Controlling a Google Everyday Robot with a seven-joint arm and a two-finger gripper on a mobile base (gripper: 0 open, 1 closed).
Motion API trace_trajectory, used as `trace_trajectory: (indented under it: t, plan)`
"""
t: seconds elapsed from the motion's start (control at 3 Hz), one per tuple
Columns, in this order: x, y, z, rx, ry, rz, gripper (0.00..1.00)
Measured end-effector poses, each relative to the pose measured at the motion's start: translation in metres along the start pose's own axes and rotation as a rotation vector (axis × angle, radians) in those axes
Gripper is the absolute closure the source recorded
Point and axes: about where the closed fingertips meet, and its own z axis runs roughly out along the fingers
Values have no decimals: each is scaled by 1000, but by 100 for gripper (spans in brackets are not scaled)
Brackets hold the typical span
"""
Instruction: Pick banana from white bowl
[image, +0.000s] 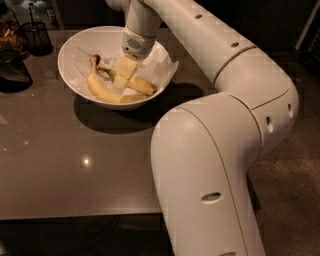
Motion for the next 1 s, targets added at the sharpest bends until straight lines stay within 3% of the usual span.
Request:
trace_trajectory:
  t: [0.33, 0.67, 1.0]
  plan:
    - [-6, 4, -8, 24, -27, -17, 9]
    - [-11, 11, -17, 39, -48, -35, 29]
    - [-12, 10, -20, 39, -51, -31, 27]
